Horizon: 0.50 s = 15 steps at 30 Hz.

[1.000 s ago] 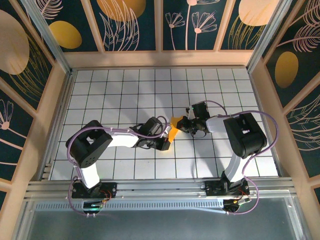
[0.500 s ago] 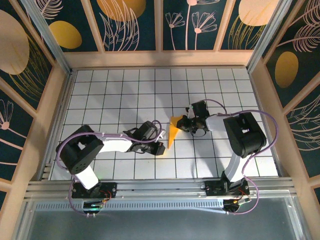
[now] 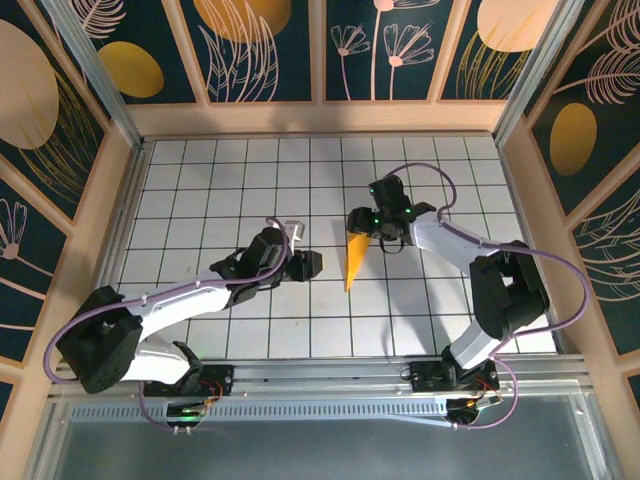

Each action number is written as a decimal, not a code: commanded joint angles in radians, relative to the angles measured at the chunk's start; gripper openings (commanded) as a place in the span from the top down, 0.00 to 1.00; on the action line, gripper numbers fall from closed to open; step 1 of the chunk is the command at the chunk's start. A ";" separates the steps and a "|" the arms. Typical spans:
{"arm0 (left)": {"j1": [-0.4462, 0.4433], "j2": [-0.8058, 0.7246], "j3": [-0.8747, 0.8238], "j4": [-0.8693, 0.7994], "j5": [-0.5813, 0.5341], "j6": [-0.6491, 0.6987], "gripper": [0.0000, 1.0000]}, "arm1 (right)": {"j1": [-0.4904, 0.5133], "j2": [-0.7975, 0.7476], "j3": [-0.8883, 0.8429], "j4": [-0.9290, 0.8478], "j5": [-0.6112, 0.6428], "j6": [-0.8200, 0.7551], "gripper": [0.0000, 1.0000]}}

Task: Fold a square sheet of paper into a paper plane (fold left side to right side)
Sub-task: Fold the wing for the fifth time at the center of the table, then turn over the paper plane at the center of the table.

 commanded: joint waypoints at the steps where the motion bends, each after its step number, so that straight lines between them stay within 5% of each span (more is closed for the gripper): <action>1: 0.002 -0.032 -0.017 -0.013 -0.211 -0.050 0.51 | 0.071 0.010 0.042 -0.209 0.221 0.022 0.32; 7: 0.003 -0.084 -0.072 0.005 -0.340 -0.101 0.44 | 0.169 0.107 0.097 -0.264 0.274 0.094 0.29; 15: 0.003 -0.102 -0.094 -0.021 -0.371 -0.110 0.41 | 0.204 0.224 0.133 -0.233 0.262 0.117 0.35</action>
